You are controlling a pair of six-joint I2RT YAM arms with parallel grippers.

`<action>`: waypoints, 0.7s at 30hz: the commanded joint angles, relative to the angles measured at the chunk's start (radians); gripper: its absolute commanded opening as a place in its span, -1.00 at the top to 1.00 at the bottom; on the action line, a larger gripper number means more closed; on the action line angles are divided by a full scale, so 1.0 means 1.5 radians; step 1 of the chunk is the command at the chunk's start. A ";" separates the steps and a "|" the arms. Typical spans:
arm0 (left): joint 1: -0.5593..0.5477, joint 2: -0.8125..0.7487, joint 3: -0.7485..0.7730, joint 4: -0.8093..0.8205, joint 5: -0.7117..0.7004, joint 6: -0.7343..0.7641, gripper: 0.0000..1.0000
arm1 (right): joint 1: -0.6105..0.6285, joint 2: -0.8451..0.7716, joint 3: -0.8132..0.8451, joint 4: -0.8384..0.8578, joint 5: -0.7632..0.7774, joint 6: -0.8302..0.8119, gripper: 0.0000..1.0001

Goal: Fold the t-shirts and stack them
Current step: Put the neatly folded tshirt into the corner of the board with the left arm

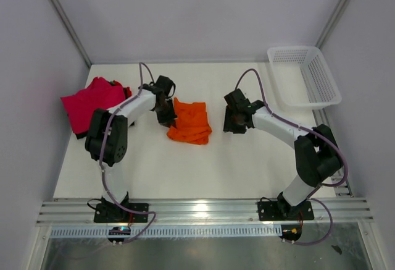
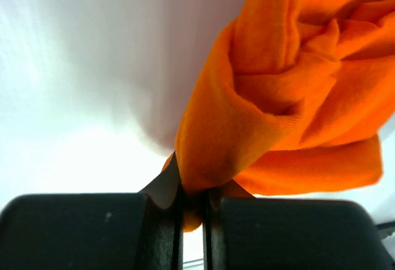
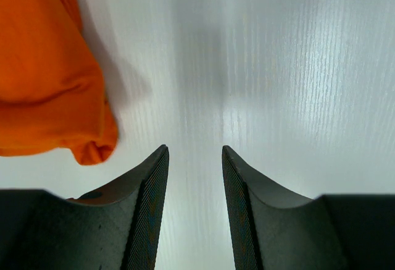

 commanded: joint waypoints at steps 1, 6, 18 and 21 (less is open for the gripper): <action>0.045 -0.028 0.068 -0.073 -0.047 0.046 1.00 | -0.007 0.001 -0.006 0.032 -0.011 -0.012 0.10; 0.089 -0.036 0.144 -0.125 -0.057 0.072 1.00 | -0.013 0.004 -0.010 0.039 -0.017 -0.013 0.11; 0.128 -0.013 0.361 -0.275 -0.107 0.125 1.00 | -0.017 0.017 -0.013 0.053 -0.035 -0.010 0.11; 0.140 -0.012 0.401 -0.300 -0.114 0.136 1.00 | -0.018 0.022 -0.015 0.057 -0.041 -0.007 0.11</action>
